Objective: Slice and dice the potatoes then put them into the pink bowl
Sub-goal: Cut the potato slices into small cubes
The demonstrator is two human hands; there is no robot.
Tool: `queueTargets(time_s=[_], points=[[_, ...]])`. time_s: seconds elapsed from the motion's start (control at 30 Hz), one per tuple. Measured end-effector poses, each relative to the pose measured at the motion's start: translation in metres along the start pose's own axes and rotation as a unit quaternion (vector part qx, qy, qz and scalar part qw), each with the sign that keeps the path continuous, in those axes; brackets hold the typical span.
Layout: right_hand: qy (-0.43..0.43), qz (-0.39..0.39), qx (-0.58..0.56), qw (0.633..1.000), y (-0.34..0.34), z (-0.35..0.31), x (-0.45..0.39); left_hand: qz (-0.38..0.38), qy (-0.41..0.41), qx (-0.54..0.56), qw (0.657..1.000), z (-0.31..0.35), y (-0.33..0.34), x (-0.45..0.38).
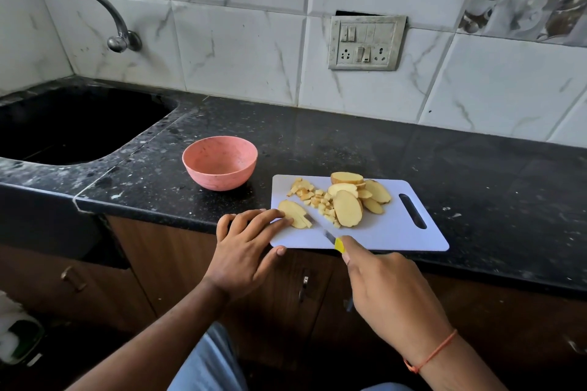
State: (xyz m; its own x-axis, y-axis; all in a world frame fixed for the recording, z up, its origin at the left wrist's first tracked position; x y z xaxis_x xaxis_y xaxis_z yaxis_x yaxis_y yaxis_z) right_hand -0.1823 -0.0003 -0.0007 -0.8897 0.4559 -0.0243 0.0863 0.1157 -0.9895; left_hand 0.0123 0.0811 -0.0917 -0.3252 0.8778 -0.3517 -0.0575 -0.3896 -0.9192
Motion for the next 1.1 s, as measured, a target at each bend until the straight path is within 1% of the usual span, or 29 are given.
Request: queueTargets(time_s=[0.17,0.37,0.63,0.8,0.93,1.1], points=[[0.004,0.021,-0.028,0.999,-0.012,-0.011,-0.022,0.003,0.002,0.006,1.000,0.002,-0.002,0.000],[0.010,0.014,0.005,1.000,-0.003,-0.026,-0.054,0.002,0.002,0.012,1.000,0.000,-0.002,0.001],[0.013,0.001,0.040,0.999,0.012,-0.032,-0.071,0.011,0.004,0.020,1.000,-0.002,-0.001,0.001],[0.021,-0.025,0.100,0.994,0.021,-0.038,-0.076,0.019,0.010,0.019,1.000,-0.002,-0.001,0.001],[0.033,-0.045,0.112,0.992,0.022,-0.035,-0.069,0.027,0.007,0.012,1.000,-0.001,-0.002,0.002],[0.025,-0.066,0.129,0.989,0.019,-0.033,-0.051,0.041,0.007,0.001,0.999,0.001,-0.005,0.001]])
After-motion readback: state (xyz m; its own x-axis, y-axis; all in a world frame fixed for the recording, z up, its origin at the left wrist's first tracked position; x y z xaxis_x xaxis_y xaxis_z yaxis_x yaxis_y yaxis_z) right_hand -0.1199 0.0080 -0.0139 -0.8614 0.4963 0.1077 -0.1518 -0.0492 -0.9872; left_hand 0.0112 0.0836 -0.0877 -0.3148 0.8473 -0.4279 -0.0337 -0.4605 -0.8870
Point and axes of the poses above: each hand's wrist, its own x-axis away from the middle knuckle, its own y-axis out of the palm, z = x × y, the point moved 10 cm from there along -x, towards the middle knuckle, and after that the axes turned 10 degrees about -z, right-handed, at the moved point
